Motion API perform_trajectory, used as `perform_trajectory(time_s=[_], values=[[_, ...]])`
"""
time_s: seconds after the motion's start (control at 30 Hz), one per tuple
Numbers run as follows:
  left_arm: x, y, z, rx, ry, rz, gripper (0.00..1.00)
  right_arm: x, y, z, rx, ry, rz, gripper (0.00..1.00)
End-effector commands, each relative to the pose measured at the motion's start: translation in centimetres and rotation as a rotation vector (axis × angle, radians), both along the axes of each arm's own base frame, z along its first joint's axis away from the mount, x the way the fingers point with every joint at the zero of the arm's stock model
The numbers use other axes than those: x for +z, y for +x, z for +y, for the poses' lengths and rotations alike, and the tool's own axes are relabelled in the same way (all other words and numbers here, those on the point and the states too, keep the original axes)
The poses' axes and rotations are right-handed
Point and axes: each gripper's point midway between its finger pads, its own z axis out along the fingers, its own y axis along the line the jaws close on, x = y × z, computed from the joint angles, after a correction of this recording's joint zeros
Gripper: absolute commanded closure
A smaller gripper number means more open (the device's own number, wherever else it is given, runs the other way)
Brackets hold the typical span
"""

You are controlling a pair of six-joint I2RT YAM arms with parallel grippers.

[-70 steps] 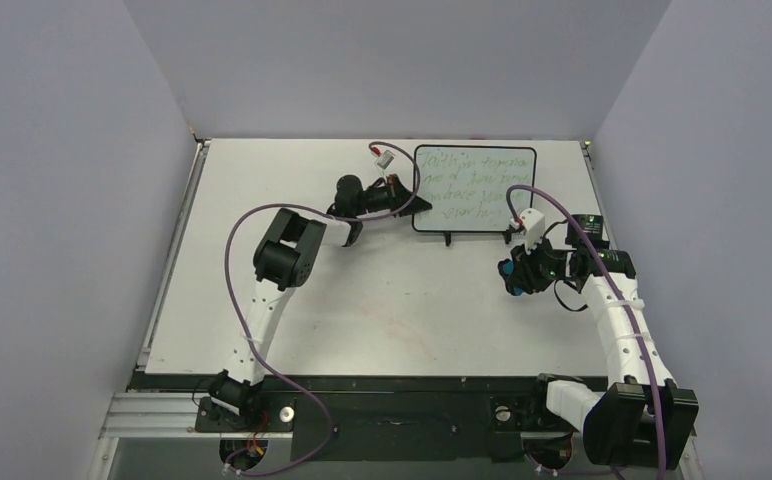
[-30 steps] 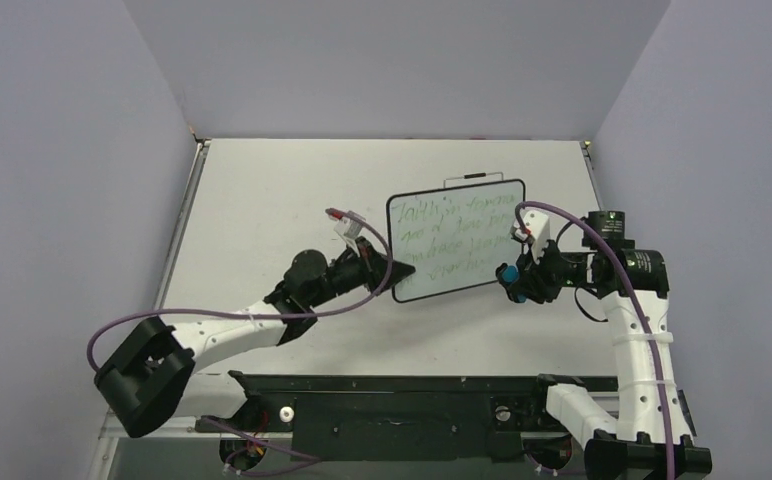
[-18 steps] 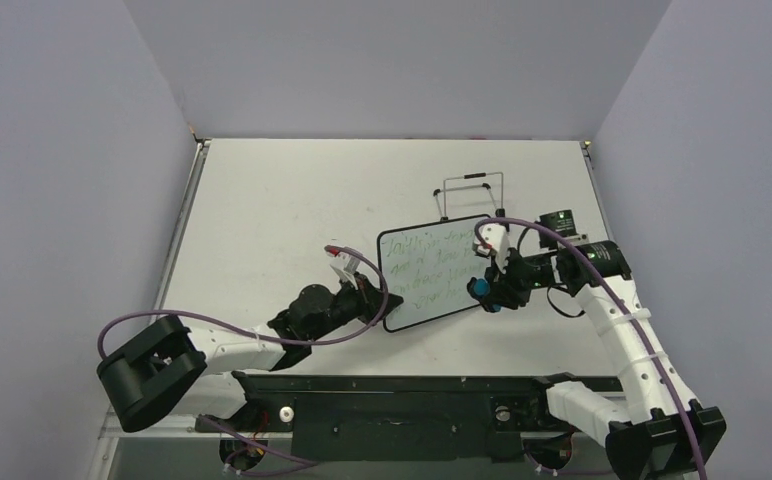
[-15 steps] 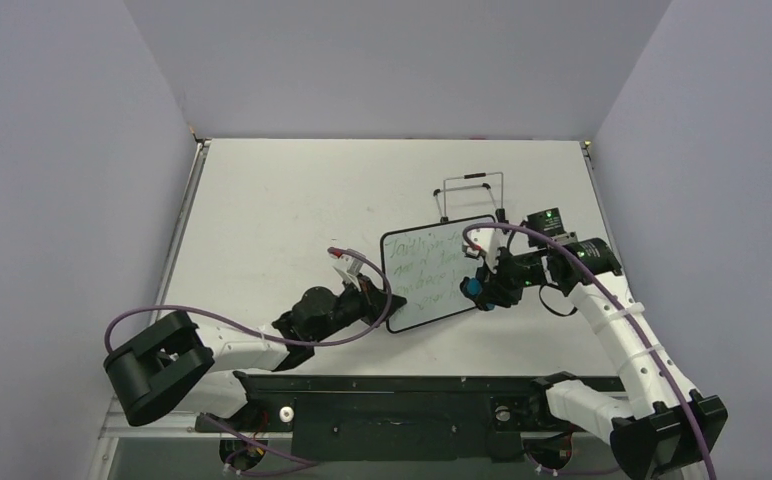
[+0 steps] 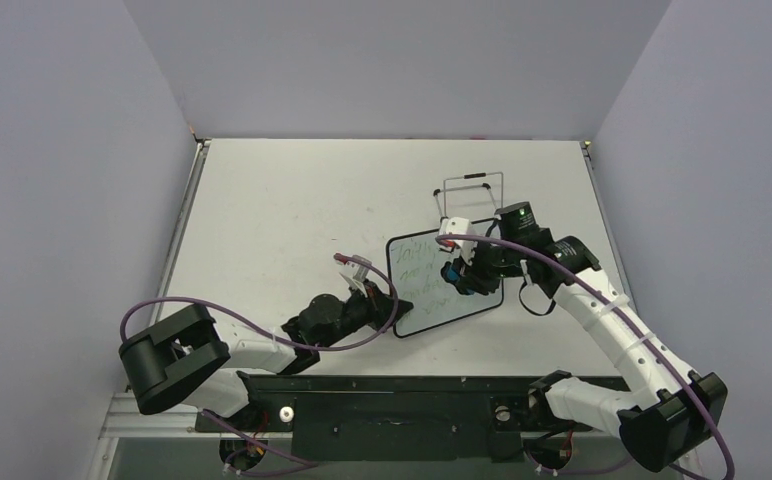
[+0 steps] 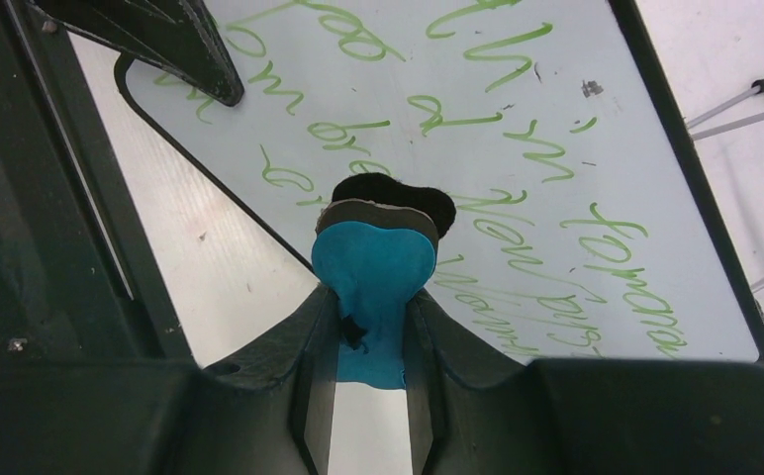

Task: Erase the whiteboard
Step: Hold the whiteboard at the center of the board.

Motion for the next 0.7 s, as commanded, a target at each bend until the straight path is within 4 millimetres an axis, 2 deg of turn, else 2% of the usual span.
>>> perform_trajectory(time_s=[0.0, 0.33, 0.67], values=[[4.6, 0.7, -0.4, 0.031, -0.155, -0.079, 1.0, 2.1, 1.9, 1.3, -0.017, 0.021, -0.095, 1.0], [2.7, 0.1, 0.3, 0.086, -0.13, -0.034, 1.0, 2.4, 2.3, 2.4, -0.012, 0.05, -0.112, 1.0], [2.2, -0.8, -0.2, 0.054, -0.128, -0.027, 1.0, 2.8, 2.4, 2.5, -0.023, 0.066, -0.127, 1.0]])
